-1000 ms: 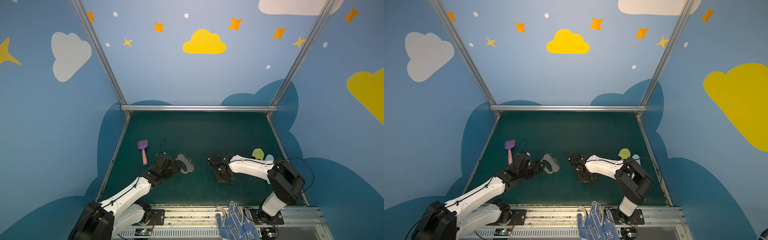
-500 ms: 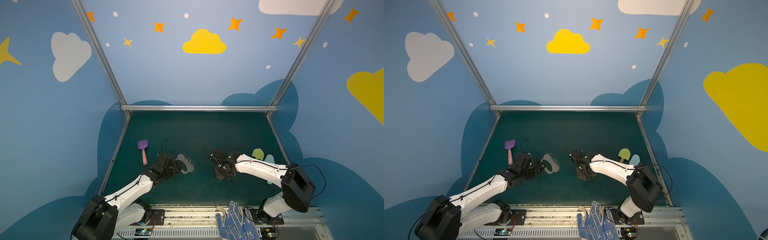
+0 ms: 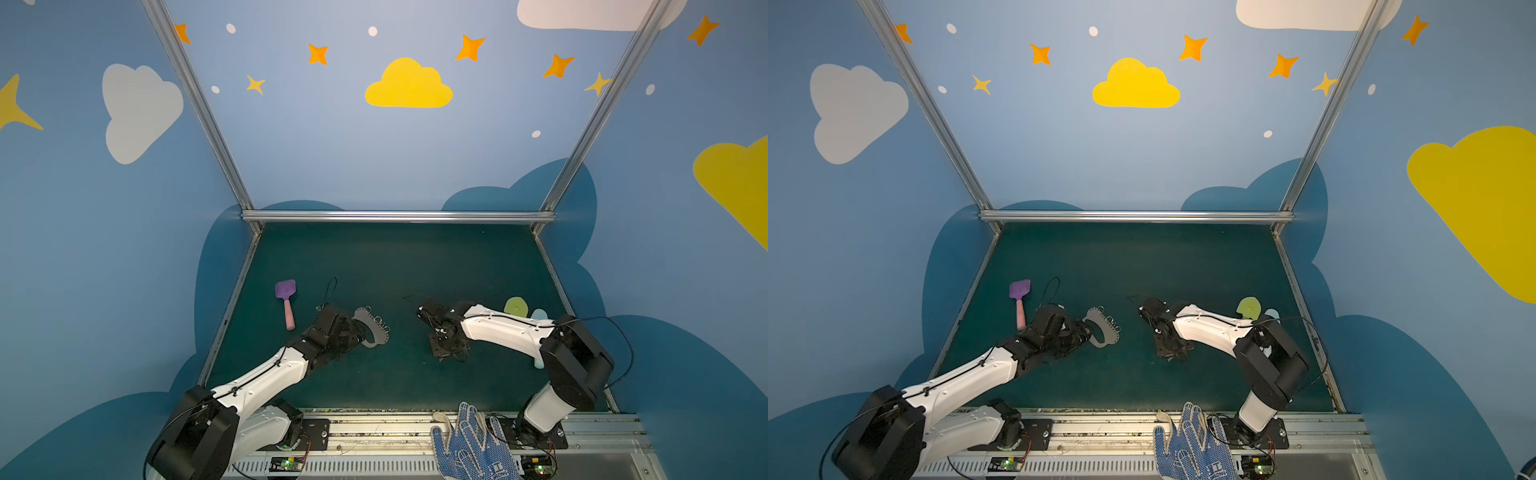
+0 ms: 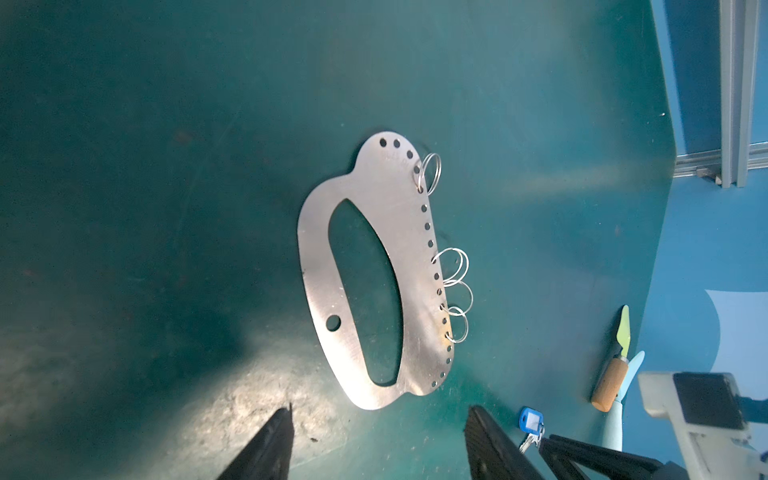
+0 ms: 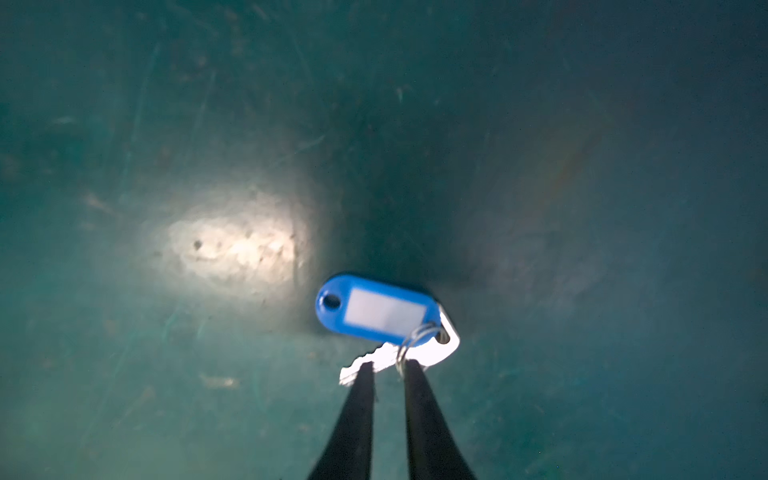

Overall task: Put the keys on the keyring
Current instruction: 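Move the right gripper over the blue-tagged key while the left gripper approaches the metal plate, then grasp the blue-tagged key's ring with the right gripper and lift it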

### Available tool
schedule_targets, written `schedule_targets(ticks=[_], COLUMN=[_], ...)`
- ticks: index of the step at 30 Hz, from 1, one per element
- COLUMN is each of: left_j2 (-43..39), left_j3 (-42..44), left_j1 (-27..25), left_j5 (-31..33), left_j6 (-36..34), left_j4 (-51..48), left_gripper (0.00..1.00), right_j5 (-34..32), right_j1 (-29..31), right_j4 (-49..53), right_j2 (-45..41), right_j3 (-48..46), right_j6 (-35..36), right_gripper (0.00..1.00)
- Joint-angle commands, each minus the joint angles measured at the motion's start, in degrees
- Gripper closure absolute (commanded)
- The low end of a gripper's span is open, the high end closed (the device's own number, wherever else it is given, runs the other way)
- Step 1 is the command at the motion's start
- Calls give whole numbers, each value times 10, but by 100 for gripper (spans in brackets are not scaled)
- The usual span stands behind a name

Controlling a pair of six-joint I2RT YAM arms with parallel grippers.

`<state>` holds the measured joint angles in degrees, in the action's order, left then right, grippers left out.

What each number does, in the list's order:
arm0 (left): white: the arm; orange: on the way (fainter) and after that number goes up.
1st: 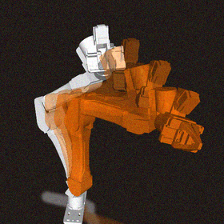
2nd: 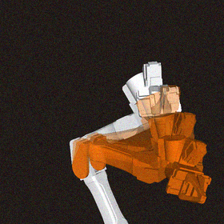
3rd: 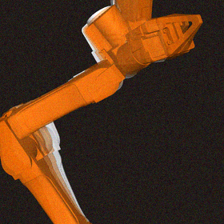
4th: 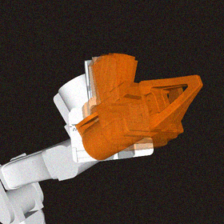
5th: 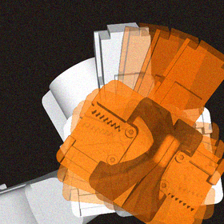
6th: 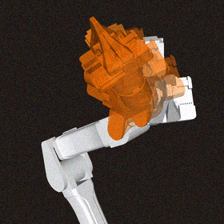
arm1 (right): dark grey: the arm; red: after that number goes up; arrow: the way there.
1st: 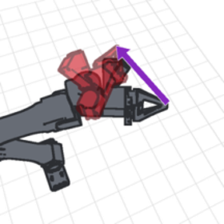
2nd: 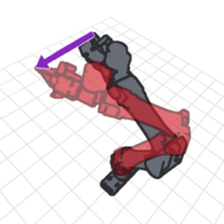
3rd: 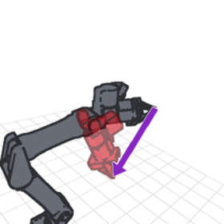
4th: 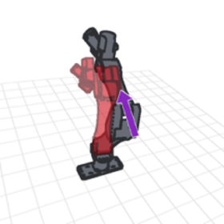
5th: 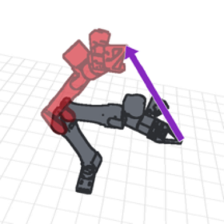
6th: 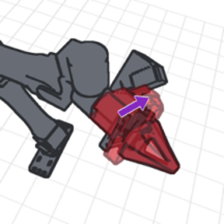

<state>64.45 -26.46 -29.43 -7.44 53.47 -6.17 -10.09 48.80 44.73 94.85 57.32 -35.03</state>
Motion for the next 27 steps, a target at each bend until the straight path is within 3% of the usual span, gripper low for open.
schedule_targets(ticks=[1, 4, 6, 16, 23, 27], left_j2=[-4, -8, -9, -13, -7, -9], left_j3=[-8, -5, -4, -4, -15, -30], left_j1=[-2, -2, -2, -3, -3, -3], left_j5=[2, 5, 6, 4, -4, -12], left_j6=[3, 3, 4, 6, 5, 0], left_j4=[-1, -2, -2, -3, 0, -3], left_gripper=[33, 33, 33, 32, 32, 32], right_j5=[-6, -3, -4, -7, 4, 68], right_j1=[-8, -9, -9, -11, -11, -28], right_j4=[-4, 4, 5, 14, 38, 21], right_j2=[6, 13, 15, -2, -64, -120], right_j3=[10, 15, 14, 11, 40, 50], right_j6=[6, 7, 7, 4, 14, 16], right_gripper=[85, 76, 75, 99, 100, 100])
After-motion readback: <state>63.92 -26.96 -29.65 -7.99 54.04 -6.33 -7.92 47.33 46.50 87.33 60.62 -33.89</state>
